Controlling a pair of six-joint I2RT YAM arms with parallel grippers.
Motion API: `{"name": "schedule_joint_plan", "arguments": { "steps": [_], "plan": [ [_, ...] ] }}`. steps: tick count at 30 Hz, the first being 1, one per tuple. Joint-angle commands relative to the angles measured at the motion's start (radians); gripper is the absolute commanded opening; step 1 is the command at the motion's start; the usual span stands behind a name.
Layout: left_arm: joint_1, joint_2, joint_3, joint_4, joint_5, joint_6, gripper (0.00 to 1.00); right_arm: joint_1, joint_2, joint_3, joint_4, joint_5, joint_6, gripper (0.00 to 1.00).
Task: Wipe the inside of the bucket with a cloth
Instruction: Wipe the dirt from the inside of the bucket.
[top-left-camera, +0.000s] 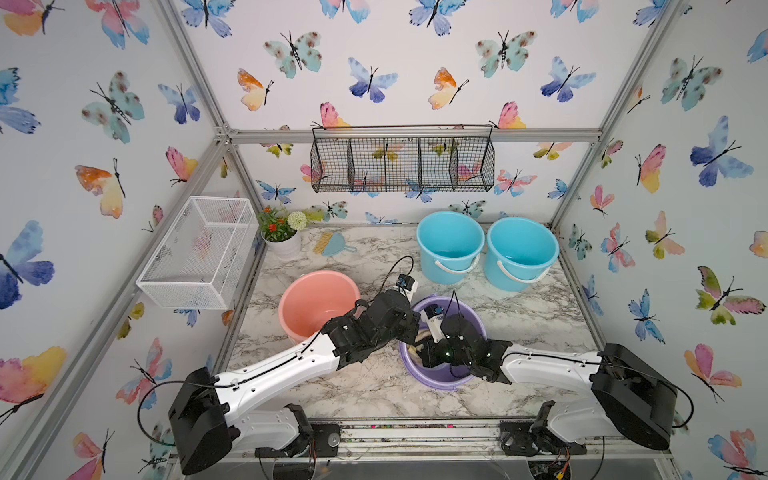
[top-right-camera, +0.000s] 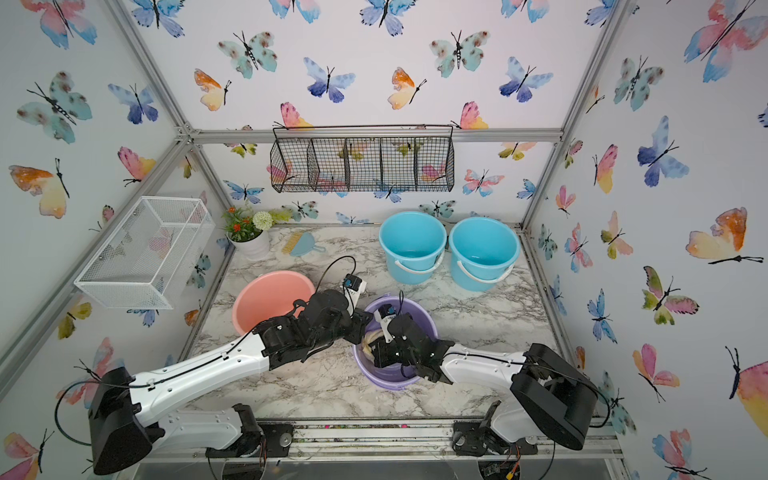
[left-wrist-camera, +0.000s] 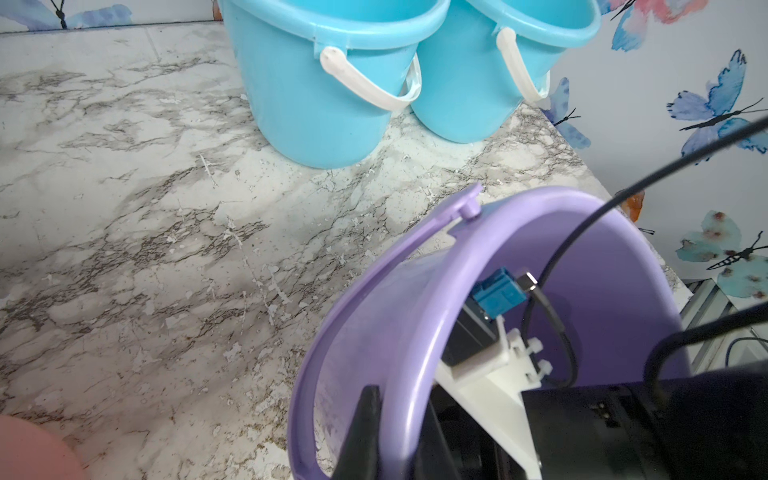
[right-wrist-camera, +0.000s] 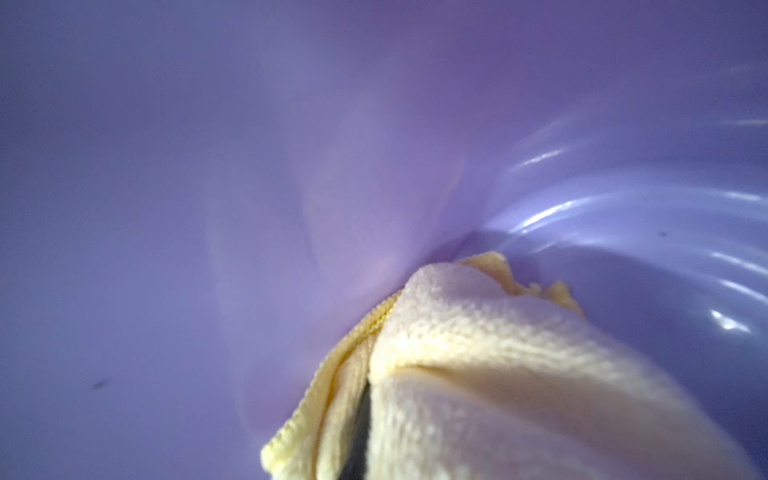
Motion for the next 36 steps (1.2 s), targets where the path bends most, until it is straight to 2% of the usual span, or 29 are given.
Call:
{"name": "schedule_joint_plan", "arguments": {
  "steps": [1, 5, 12, 16, 20, 27, 30, 36],
  "plan": [
    [-0.002, 0.002, 0.012, 0.031, 0.043, -0.052, 0.00, -0.005, 0.030, -0.016, 0.193, 0.192, -0.050, 0.02],
    [-0.003, 0.001, 0.015, 0.028, 0.046, -0.051, 0.00, -0.003, 0.051, 0.002, 0.152, 0.352, -0.136, 0.02],
    [-0.003, 0.003, 0.015, 0.026, 0.055, -0.055, 0.00, 0.009, 0.066, 0.067, -0.038, 0.599, -0.222, 0.02],
    [-0.003, 0.004, 0.013, 0.025, 0.055, -0.055, 0.00, 0.019, 0.089, 0.133, -0.204, 0.694, -0.294, 0.02],
    [-0.003, -0.001, 0.009, 0.026, 0.054, -0.055, 0.00, 0.024, 0.131, 0.234, -0.469, 0.734, -0.272, 0.02],
    [-0.001, 0.003, 0.015, 0.020, 0.043, -0.054, 0.00, 0.024, 0.202, 0.373, -0.918, 0.617, -0.137, 0.02],
    [-0.001, 0.004, 0.015, 0.017, 0.038, -0.053, 0.00, 0.024, 0.222, 0.396, -1.037, 0.510, -0.133, 0.02],
    [-0.002, 0.015, 0.031, 0.003, 0.035, -0.045, 0.00, 0.023, 0.232, 0.412, -1.110, 0.166, -0.198, 0.02]
  ]
}}
